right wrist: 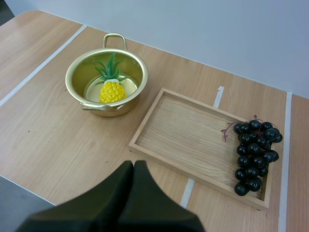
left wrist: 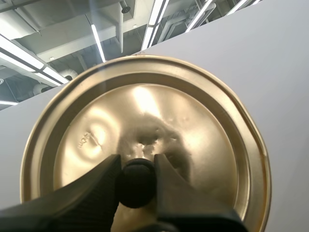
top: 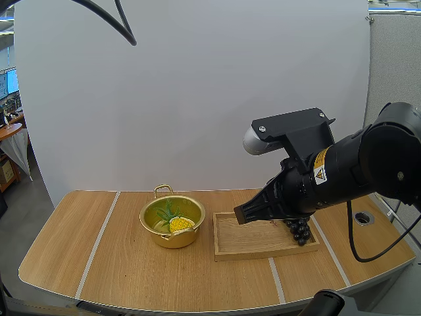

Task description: Open the pot, put the pineapple inside, and close it

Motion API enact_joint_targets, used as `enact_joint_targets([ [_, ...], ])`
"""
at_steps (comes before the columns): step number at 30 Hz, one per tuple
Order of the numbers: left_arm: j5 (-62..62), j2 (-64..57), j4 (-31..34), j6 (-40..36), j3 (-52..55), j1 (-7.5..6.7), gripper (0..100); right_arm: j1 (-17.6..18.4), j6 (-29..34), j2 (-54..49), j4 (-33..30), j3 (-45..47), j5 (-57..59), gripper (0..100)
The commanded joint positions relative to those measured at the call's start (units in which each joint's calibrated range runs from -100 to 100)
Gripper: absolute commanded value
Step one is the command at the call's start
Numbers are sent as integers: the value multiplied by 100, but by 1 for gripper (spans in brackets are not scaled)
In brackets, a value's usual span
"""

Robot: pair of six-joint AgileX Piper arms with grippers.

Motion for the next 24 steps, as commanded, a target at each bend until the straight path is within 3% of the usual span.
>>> enact_joint_targets([
  [1, -193, -44, 11, -40, -50, -20, 0, -12, -2, -54, -22, 16, 62, 0],
  [14, -141, -44, 11, -40, -50, -20, 0, -12, -2, -54, -22, 16, 62, 0],
  [18, 1664, -175, 483, -40, -50, -20, 0, -12, -2, -54, -22, 16, 62, 0],
  [22, 3505, -202, 533, -40, -50, -20, 0, -12, -2, -54, -22, 16, 62, 0],
  [24, 3505, -157, 519, -40, -50, -20, 0, -12, -2, -54, -22, 16, 62, 0],
])
